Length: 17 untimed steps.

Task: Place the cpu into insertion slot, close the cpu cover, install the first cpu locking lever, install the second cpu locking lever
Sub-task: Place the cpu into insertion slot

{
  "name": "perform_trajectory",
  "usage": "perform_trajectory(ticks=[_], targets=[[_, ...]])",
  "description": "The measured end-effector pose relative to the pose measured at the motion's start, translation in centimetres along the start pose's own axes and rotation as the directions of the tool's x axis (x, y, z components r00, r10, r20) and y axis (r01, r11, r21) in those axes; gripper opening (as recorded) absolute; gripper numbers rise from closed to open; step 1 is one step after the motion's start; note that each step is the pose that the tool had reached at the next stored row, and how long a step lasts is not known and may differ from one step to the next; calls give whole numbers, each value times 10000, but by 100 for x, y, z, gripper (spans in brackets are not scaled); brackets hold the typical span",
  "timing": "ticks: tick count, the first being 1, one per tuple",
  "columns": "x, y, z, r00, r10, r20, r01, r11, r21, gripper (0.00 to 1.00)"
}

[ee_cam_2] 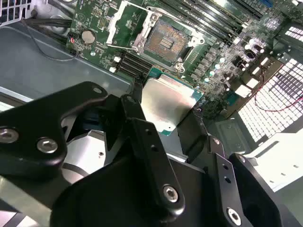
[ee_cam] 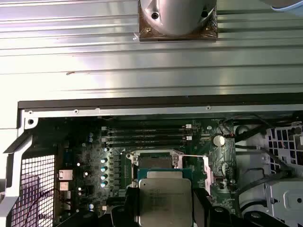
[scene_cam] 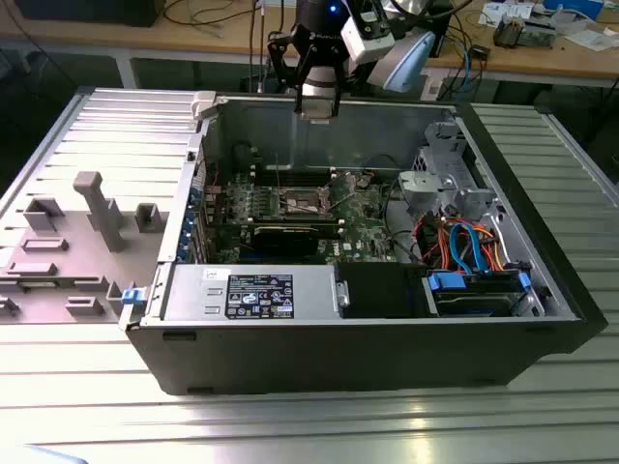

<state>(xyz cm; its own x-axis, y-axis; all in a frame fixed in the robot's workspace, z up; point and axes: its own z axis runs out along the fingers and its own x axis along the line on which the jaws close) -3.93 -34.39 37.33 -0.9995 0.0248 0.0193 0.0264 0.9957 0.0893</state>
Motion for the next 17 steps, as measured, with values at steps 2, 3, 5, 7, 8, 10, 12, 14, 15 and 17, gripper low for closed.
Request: perform_trajectory(ticks=[2,3,5,7,8,10,12,14,15,17], targets=[[0,0,0,10000,0,0,0,10000,0,54],[0,0,0,10000,-1,1,1,10000,0,54],[0,0,0,10000,0,0,0,10000,0,54],[0,0,0,10000,0,0,0,10000,0,54],[0,0,0,10000,0,0,0,10000,0,54],[0,0,0,10000,-1,0,1,10000,0,54],[0,0,0,10000,-1,0,1,10000,0,54],[0,-5,0,10000,0,0,0,10000,-1,54],[0,-7,-1,10000,2,0,-2,10000,1,54],[-1,-8,1,9999,161,14,-161,9999,-3,54]])
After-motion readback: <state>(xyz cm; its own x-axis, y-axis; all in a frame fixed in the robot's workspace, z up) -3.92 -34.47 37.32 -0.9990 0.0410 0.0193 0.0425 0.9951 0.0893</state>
